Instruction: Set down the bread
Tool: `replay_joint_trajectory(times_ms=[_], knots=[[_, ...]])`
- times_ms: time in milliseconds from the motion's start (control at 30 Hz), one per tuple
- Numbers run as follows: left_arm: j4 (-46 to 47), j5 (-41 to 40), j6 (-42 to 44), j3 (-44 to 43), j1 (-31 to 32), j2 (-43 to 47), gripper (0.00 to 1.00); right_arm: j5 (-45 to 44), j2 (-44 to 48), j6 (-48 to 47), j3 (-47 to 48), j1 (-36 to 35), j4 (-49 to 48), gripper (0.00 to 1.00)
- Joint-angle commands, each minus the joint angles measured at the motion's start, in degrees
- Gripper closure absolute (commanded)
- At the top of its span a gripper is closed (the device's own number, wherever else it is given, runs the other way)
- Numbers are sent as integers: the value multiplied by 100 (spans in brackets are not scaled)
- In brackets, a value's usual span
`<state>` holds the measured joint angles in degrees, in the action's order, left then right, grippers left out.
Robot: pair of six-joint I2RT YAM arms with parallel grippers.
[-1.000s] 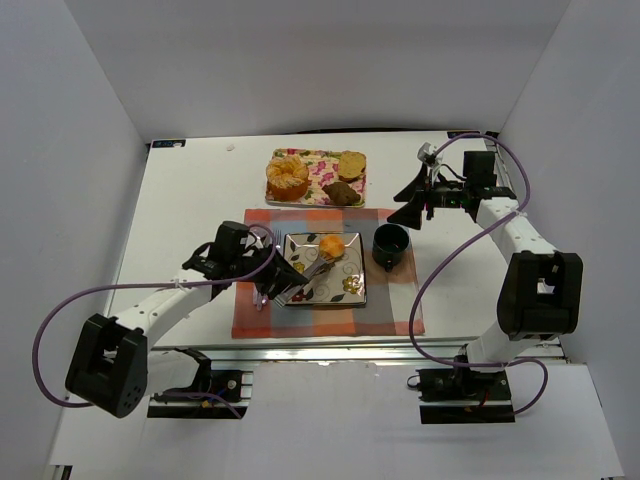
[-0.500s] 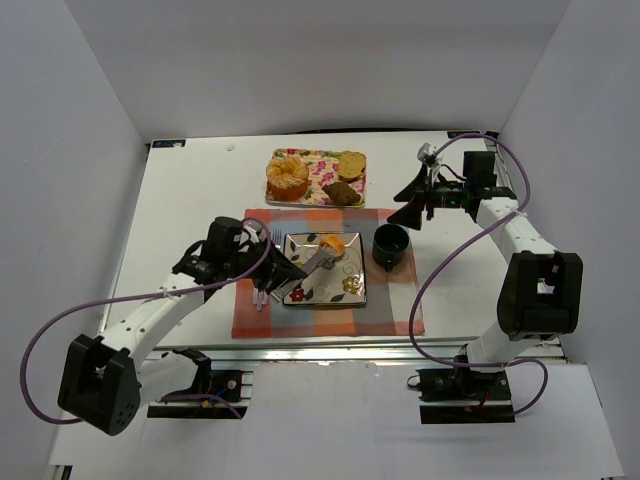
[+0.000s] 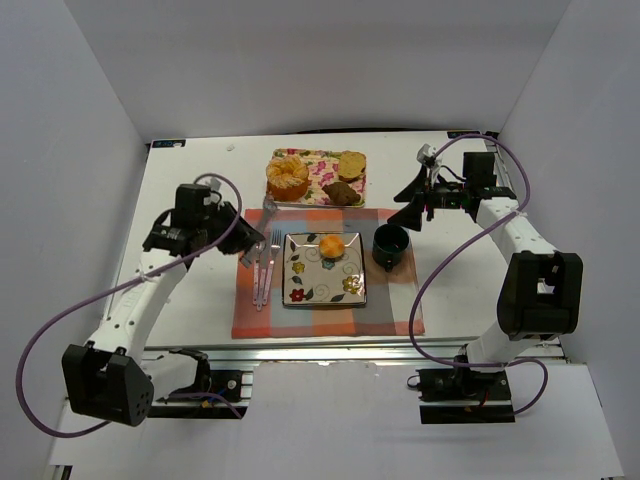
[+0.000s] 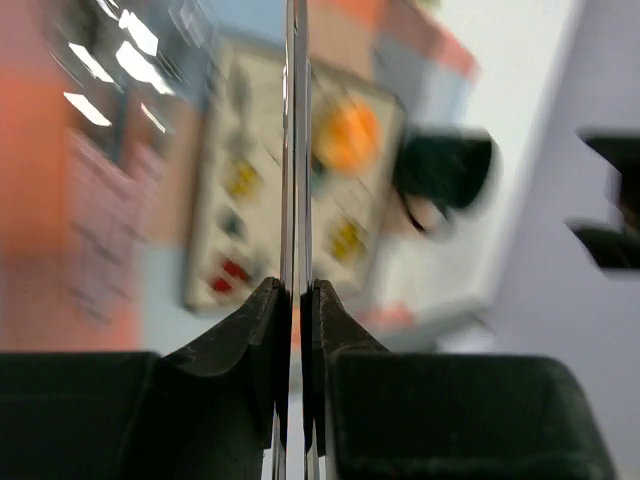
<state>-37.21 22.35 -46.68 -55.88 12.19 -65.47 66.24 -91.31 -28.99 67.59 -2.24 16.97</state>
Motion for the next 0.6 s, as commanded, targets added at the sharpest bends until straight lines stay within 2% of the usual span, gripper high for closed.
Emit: replay_joint_trajectory(times_ms=[0, 33, 100, 233, 300, 367, 500, 567], knots=[[-277, -2392, 1676, -634, -50, -149, 97, 161, 87, -229, 114, 31, 201, 11], [-165, -2776, 2097, -635, -67, -185, 97, 161, 95, -273, 131, 22, 219, 11], [133, -3627, 2390, -312, -76, -194, 98, 153, 104, -282, 140, 31, 236, 10], [1592, -4246, 3679, 699, -111, -45, 100, 135, 139, -379, 184, 22, 394, 11], [2144, -4440, 3998, 1199, -172, 17, 100, 74, 140, -563, 254, 22, 508, 11], [2515, -4327, 4490, 1482, -357, 26, 100, -31, 140, -625, 281, 22, 579, 11], [3586, -3818, 4650, 2211, -761, -53, 100, -50, 140, -590, 298, 13, 606, 11], [3738, -3607, 4870, 2353, -832, -158, 100, -58, 148, -572, 307, 13, 614, 11]])
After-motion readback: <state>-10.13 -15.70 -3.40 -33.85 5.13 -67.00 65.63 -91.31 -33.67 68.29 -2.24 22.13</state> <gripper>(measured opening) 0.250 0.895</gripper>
